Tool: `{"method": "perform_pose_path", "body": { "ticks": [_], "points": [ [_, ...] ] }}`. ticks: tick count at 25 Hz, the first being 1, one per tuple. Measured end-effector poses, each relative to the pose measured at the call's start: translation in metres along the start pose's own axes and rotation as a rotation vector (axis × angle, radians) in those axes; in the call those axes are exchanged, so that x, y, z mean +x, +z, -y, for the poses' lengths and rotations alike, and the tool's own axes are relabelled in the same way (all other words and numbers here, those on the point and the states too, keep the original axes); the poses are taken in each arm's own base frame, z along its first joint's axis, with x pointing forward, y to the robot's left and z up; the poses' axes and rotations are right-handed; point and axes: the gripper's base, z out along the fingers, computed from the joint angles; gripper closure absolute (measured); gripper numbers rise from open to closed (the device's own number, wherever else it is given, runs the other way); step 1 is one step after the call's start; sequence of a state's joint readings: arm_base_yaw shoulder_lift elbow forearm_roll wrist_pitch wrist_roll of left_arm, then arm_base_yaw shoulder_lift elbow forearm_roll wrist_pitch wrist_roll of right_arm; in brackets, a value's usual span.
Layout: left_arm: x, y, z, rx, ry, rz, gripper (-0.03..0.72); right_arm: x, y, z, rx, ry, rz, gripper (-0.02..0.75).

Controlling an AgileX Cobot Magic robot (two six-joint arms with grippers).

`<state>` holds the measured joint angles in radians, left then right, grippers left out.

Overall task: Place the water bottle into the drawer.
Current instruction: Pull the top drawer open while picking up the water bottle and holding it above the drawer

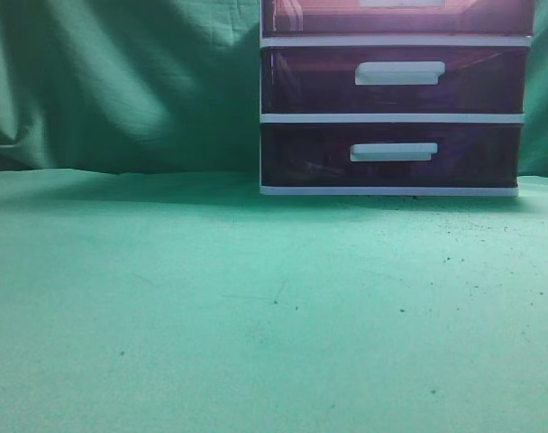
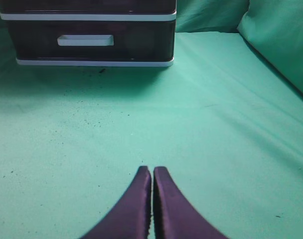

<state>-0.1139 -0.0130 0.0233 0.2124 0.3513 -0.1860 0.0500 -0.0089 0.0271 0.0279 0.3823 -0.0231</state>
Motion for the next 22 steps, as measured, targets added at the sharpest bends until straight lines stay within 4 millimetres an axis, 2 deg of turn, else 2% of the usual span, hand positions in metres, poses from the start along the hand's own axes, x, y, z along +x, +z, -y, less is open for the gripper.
{"method": "perform_pose_path", "body": {
  "ticks": [18, 20, 22],
  "points": [
    [0.0, 0.0, 0.0, -0.001, 0.004, 0.004, 0.624, 0.0, 0.0, 0.0, 0.0, 0.0, 0.0, 0.738],
    [-0.004, 0.0, 0.001, 0.011, -0.008, 0.042, 0.624, 0.0, 0.0, 0.0, 0.0, 0.0, 0.0, 0.738],
    [-0.015, -0.001, 0.003, 0.038, -0.03, 0.161, 0.624, 0.0, 0.0, 0.0, 0.0, 0.0, 0.0, 0.738]
  ]
}}
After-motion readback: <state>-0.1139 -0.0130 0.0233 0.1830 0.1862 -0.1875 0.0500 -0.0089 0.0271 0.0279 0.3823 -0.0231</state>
